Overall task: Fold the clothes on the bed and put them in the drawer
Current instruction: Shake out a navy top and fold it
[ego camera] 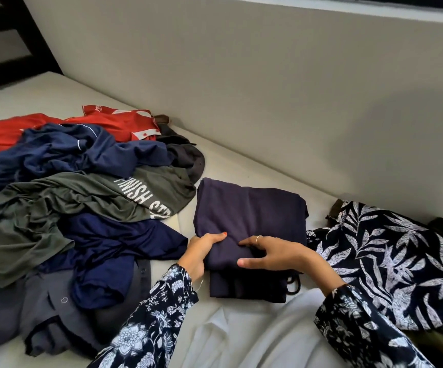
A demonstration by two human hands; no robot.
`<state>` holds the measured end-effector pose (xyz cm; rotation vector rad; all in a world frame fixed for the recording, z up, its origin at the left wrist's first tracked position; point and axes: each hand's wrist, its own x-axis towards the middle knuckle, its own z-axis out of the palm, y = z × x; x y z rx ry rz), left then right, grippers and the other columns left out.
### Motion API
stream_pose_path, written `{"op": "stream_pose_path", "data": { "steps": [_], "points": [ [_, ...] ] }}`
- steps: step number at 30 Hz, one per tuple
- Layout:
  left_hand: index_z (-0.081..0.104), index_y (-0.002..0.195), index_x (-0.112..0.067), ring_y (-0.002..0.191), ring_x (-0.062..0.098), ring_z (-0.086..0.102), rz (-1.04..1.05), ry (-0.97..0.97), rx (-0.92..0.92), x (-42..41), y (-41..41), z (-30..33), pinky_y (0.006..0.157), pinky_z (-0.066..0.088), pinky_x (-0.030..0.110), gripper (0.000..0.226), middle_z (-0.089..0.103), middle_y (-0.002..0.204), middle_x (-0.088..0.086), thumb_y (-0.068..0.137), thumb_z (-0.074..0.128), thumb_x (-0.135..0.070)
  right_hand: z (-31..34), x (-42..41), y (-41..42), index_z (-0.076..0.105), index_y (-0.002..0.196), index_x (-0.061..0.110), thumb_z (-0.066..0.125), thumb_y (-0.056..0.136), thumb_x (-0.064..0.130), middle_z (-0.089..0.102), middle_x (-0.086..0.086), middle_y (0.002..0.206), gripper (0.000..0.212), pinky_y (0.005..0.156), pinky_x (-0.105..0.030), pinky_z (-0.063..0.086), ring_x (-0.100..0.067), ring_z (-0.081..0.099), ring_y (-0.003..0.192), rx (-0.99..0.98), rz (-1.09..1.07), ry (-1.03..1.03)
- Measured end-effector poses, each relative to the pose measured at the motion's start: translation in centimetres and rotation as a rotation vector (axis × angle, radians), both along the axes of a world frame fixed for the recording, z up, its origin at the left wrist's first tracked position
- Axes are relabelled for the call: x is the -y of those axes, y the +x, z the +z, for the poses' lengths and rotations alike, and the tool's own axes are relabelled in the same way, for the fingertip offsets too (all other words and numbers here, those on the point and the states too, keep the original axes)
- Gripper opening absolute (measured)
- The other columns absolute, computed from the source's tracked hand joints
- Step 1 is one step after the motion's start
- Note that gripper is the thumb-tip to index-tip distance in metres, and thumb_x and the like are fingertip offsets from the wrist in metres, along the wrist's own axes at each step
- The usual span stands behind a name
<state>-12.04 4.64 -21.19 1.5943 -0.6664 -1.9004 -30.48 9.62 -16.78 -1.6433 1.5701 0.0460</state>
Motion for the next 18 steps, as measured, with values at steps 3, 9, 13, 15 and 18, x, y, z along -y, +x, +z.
{"op": "stream_pose_path", "data": {
  "steps": [3, 9, 13, 15, 18],
  "points": [
    [0.066, 0.109, 0.000, 0.088, 0.027, 0.071, 0.028, -0.016, -0.021, -0.4, -0.1, 0.5, 0.072, 0.058, 0.033, 0.041, 0.074, 0.096, 0.013, 0.071, 0.080, -0.009, -0.5, -0.9, -0.1, 0.047, 0.140, 0.026, 0.057, 0.087, 0.058, 0.053, 0.009, 0.137, 0.062, 0.110, -0.026, 0.035, -0.004, 0.049, 0.125, 0.181, -0.163, 0.001],
    [0.067, 0.111, -0.007, 0.094, 0.027, 0.070, -0.020, -0.103, -0.140, -0.4, -0.6, 4.6, 0.081, 0.057, 0.037, 0.044, 0.074, 0.099, 0.009, 0.071, 0.080, -0.013, 0.2, -2.0, -2.7, 0.062, 0.113, 0.019, 0.062, 0.093, 0.027, 0.067, 0.000, 0.109, 0.021, 0.097, -0.028, 0.047, -0.011, 0.062, 0.102, 0.367, -0.701, -0.355],
    [0.068, 0.109, -0.005, 0.089, 0.025, 0.071, -0.064, -0.169, -0.229, -0.8, -1.7, 8.5, 0.078, 0.056, 0.035, 0.038, 0.074, 0.099, 0.011, 0.073, 0.077, -0.013, 0.8, -2.4, -4.8, 0.061, 0.116, 0.009, 0.065, 0.087, 0.041, 0.067, -0.009, 0.111, 0.043, 0.095, -0.037, 0.049, -0.021, 0.062, 0.103, 0.357, -0.980, -0.307],
    [0.069, 0.105, -0.004, 0.083, 0.023, 0.072, -0.094, -0.202, -0.268, -1.4, -2.4, 10.6, 0.076, 0.057, 0.032, 0.029, 0.074, 0.096, 0.012, 0.077, 0.074, -0.012, 2.1, -3.4, -4.8, 0.065, 0.106, 0.009, 0.060, 0.090, 0.047, 0.069, -0.006, 0.097, 0.042, 0.081, -0.031, 0.050, -0.018, 0.063, 0.091, 0.437, -0.976, -0.121],
    [0.069, 0.106, -0.003, 0.087, 0.024, 0.071, -0.154, -0.229, -0.323, -2.4, -3.8, 13.4, 0.083, 0.056, 0.034, 0.029, 0.073, 0.100, 0.012, 0.079, 0.073, -0.014, 5.6, -2.9, -2.7, 0.060, 0.119, 0.002, 0.051, 0.091, 0.038, 0.062, -0.012, 0.107, 0.047, 0.093, -0.032, 0.041, -0.025, 0.054, 0.099, 0.651, -1.244, -0.152]
  ]
}}
